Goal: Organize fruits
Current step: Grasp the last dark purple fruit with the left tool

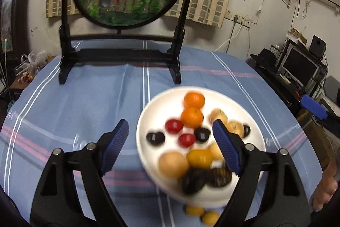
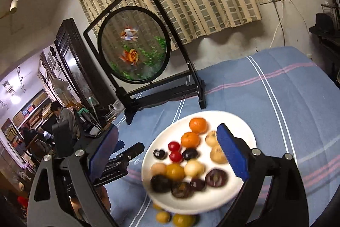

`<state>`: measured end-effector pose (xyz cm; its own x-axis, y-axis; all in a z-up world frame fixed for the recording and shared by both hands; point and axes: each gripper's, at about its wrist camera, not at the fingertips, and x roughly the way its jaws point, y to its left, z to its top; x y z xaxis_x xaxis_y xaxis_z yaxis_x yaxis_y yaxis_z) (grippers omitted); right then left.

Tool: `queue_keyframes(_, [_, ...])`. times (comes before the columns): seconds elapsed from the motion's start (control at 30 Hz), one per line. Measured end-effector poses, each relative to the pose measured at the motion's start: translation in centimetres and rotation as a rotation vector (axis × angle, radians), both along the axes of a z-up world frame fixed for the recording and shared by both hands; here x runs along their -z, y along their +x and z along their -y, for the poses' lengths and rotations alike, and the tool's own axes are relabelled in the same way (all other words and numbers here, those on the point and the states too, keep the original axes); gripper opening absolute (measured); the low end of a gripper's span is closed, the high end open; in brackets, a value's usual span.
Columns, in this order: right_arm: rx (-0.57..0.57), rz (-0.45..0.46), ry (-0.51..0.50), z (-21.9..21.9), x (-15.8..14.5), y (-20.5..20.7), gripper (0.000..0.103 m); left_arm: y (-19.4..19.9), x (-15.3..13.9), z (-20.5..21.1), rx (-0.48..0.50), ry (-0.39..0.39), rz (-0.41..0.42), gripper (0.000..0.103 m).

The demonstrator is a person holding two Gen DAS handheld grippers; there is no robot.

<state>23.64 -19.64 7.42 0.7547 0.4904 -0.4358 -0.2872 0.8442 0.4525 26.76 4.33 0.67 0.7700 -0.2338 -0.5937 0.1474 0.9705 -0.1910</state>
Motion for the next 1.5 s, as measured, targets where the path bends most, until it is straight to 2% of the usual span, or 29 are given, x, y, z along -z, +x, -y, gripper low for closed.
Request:
queue_keyframes(0.1, [0.005, -0.018, 0.006, 0.7, 0.9, -2.4, 0.095, -2.7, 0.7, -0.2, 0.008, 0.010, -0.014, 0.085])
queue_keyframes(0.2, [0.017, -0.053, 0.029, 2.2, 3.6, -4.5, 0.096, -6.1, 1.5, 0.2, 0.041, 0.030, -0.004, 0.090])
queue_keyframes(0.37, [0.096, -0.185, 0.089, 5.8, 7.6, -5.1, 0.096, -10.6, 4.4, 2.3, 0.089, 0.161, -0.026, 0.091])
queue_keyframes(0.47, [0.115, -0.257, 0.207, 7.7, 8.8, -4.6, 0.096, -12.0, 5.5, 4.0, 0.139, 0.227, -0.033, 0.091])
queue_keyframes(0.53, [0.132, -0.279, 0.248, 8.3, 9.1, -4.5, 0.096, -12.3, 5.9, 4.8, 0.162, 0.269, -0.028, 0.091])
queue_keyframes(0.73, [0.124, -0.277, 0.244, 7.9, 8.7, -4.6, 0.096, -12.0, 7.5, 6.6, 0.221, 0.343, -0.080, 0.091])
queue_keyframes(1.1, [0.117, -0.319, 0.260, 7.9, 9.5, -4.5, 0.096, -11.4, 8.2, 6.7, 0.235, 0.328, -0.127, 0.089])
queue_keyframes(1.3, [0.115, -0.334, 0.262, 7.9, 9.7, -4.4, 0.096, -11.4, 8.4, 7.0, 0.268, 0.319, -0.142, 0.074])
queue_keyframes(1.33, [0.113, -0.335, 0.262, 7.8, 9.7, -4.5, 0.096, -11.4, 8.5, 7.2, 0.277, 0.316, -0.146, 0.068])
queue_keyframes(1.43, [0.111, -0.337, 0.255, 7.7, 9.7, -4.4, 0.096, -11.6, 8.6, 7.5, 0.305, 0.308, -0.145, 0.042])
queue_keyframes(1.5, [0.112, -0.341, 0.252, 7.7, 9.8, -4.3, 0.096, -11.9, 8.5, 7.8, 0.296, 0.341, -0.127, 0.042])
